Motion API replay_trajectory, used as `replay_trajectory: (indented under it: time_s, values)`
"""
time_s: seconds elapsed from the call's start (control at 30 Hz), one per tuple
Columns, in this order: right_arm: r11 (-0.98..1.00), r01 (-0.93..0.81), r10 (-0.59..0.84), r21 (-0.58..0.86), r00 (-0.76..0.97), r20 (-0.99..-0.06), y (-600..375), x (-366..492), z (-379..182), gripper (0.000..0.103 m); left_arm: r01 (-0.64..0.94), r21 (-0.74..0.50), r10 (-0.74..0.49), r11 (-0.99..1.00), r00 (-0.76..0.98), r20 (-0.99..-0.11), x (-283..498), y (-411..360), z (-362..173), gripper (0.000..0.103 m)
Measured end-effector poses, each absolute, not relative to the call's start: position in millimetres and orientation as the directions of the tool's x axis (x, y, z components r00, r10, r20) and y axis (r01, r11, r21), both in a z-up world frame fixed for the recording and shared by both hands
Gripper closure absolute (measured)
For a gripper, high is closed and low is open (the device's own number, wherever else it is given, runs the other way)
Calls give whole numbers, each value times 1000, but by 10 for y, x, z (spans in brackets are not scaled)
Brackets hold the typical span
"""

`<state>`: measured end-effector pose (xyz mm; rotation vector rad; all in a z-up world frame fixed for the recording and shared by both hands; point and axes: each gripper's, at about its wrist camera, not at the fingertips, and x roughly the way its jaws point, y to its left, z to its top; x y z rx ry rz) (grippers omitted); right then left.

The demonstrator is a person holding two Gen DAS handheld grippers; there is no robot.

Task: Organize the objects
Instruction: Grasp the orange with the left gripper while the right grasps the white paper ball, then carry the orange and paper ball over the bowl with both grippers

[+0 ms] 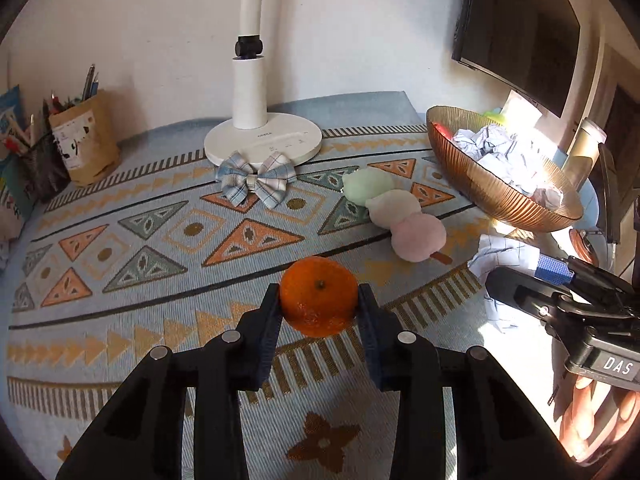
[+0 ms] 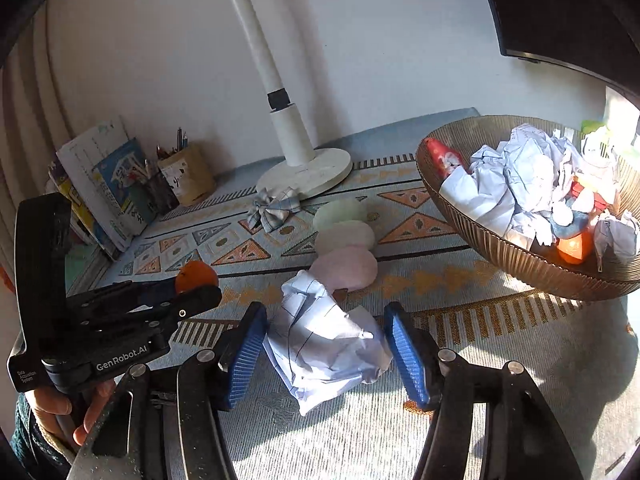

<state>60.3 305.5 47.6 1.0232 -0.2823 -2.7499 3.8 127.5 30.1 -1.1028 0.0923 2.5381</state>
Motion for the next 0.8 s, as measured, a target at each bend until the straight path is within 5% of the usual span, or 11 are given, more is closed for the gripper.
replay_trajectory:
  time_s: [0.37,0.47,0.8]
  values:
    - [-973,186,-229,137,-703,-674,2822,552,327,43,-231,-211,312,-950,-676,-667,115,868,154,69]
    - [-972,190,-234,141,-686,-689,2817,546,295,32,-220,-223,313,-950,-664,-679,84,862,122,69]
    - [-960,149,-277,237,-626,-729,2936,444,197,20,-225,-229,321,-947,-662,-677,101,852,112,69]
